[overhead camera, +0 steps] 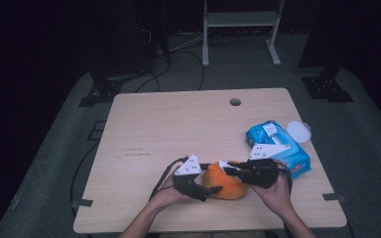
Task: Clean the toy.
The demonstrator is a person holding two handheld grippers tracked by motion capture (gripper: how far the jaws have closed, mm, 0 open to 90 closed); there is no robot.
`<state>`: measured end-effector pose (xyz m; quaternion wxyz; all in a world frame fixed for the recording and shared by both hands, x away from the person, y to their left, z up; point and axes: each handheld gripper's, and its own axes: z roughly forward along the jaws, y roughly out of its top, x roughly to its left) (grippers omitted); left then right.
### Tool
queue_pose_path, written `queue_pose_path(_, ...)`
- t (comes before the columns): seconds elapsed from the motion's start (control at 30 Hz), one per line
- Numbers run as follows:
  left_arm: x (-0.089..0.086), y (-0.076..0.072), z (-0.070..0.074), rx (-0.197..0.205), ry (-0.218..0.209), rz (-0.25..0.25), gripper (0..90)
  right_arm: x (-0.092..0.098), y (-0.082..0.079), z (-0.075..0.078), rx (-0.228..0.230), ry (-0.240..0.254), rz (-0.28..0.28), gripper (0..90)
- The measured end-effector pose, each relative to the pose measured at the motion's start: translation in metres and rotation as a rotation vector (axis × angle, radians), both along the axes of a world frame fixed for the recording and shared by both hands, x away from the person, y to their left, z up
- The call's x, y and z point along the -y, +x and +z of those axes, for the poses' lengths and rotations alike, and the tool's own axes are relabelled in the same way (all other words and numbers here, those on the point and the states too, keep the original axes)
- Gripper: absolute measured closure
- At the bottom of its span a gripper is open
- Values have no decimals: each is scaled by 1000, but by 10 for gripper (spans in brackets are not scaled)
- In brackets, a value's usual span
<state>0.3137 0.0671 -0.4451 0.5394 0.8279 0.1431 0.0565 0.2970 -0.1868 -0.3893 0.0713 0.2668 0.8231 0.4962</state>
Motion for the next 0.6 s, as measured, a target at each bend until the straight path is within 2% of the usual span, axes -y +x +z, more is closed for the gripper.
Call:
queue_pose_path(0.07,1,3,-3,-11,3,22,86,7,3,-3,-2,-3,-19,798)
queue_pose_path(0.1,2,4,-7,-23,-5,17,70,10,4,-3,-13,6,-26,798)
queue_pose_path(0.17,5,4,-12,-22,3,6,69,16,5,-3,-25,15,-34,797)
queue_pose_path(0.27,8,2,-14,10,8,-3,56,17,6,-6,-43,23,-17,797)
queue_pose_path(0.4,9,2,-18,19,-17,-1,36,19,8,-5,-55,22,5,796)
queue_pose_path(0.57,16,0,-24,4,-35,13,22,22,8,-6,-67,28,2,795)
queue_pose_path(0.6,16,-1,-22,-5,-32,17,62,22,9,-6,-68,28,0,794)
